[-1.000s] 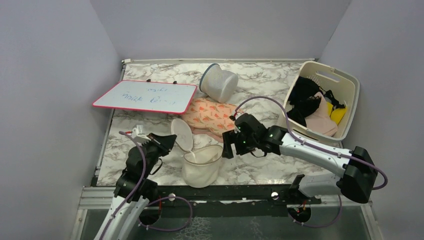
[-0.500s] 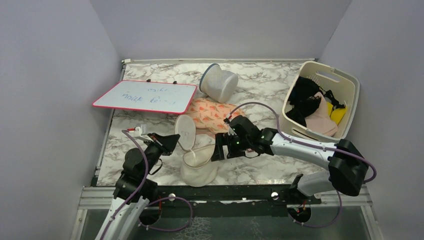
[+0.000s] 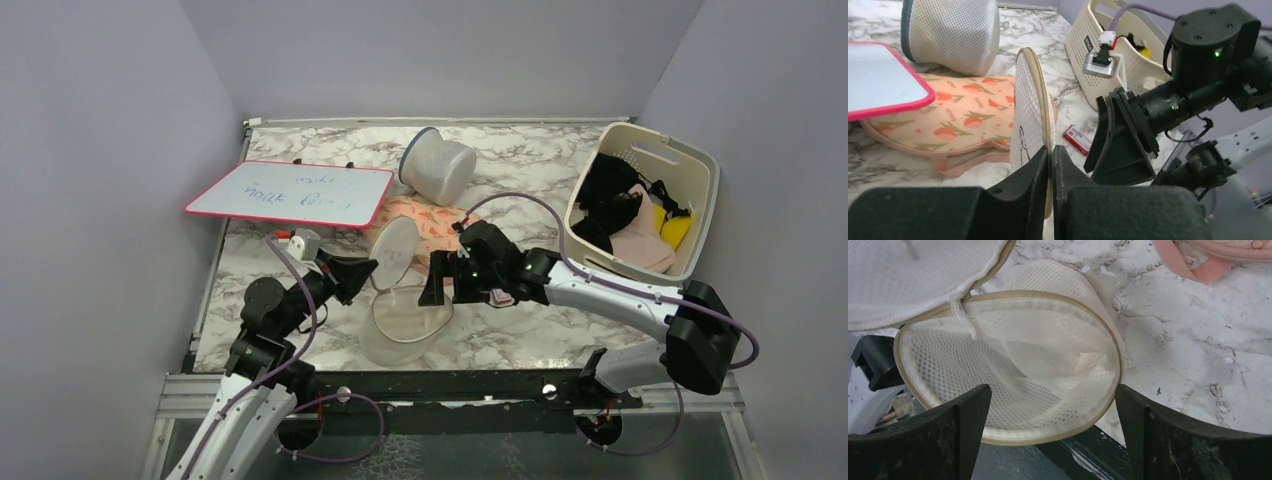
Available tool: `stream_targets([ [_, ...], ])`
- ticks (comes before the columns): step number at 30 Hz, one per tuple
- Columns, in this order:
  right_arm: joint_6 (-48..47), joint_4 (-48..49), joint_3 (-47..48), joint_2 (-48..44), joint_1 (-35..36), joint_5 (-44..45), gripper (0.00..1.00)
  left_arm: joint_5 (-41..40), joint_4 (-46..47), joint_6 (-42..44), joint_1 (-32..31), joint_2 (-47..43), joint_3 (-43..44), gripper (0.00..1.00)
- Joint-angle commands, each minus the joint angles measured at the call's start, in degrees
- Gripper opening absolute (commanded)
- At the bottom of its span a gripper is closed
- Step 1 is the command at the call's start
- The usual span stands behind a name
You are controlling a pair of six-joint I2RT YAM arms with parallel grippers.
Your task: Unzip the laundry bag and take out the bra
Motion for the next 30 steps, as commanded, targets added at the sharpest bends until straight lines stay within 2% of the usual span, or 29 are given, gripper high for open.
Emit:
stream_targets([
  [1, 2.27, -2.73, 3.35, 3.56, 0.22, 1.49, 0.9, 4.08, 2.58, 13.31, -0.78, 0.4, 5.07, 0.0],
  [6, 5.84, 3.66, -1.85, 4.9, 0.33, -2.65, 0.85, 5.13, -0.21, 26.42, -2.87, 1.54, 6.94, 0.0],
  [12, 7.83, 8.96, -4.77, 6.25, 0.29, -6.12, 0.83, 13.05, 0.41, 36.12, -4.18, 2.23, 5.22, 0.0],
  [13, 8.29, 9.82, -5.3, 5.95, 0.32, -6.21, 0.8, 12.91, 0.41, 37.13, -4.35, 2.15, 4.72, 0.0],
  [14, 8.68, 11.32, -6.03, 5.47, 0.33, -6.44, 0.72, 12.74, 0.45, 38.02, -4.47, 2.19, 4.21, 0.0],
  [19, 13.66, 17.56, -10.68, 3.68, 0.32, -5.78, 0.46, 14.37, -0.12, 43.29, -5.0, 1.92, 2.6, 0.0],
  [21, 16.19, 19.89, -12.28, 3.27, 0.34, -5.47, 0.26, 14.08, -0.38, 44.86, -5.01, 1.36, 2.18, 0.0],
  [22, 16.89, 20.96, -12.96, 3.02, 0.34, -5.31, 0.19, 14.65, -0.77, 46.41, -5.02, 0.93, 1.9, 0.0],
  [25, 15.67, 19.12, -11.88, 2.46, 0.21, -2.26, 0.11, 17.52, -3.0, 51.44, -5.1, -0.22, 1.06, 0.0],
  [30, 6.45, 8.36, -4.02, 3.07, -1.93, 4.7, 0.01, 18.72, -9.28, 59.2, -6.02, -1.71, 0.66, 0.0],
])
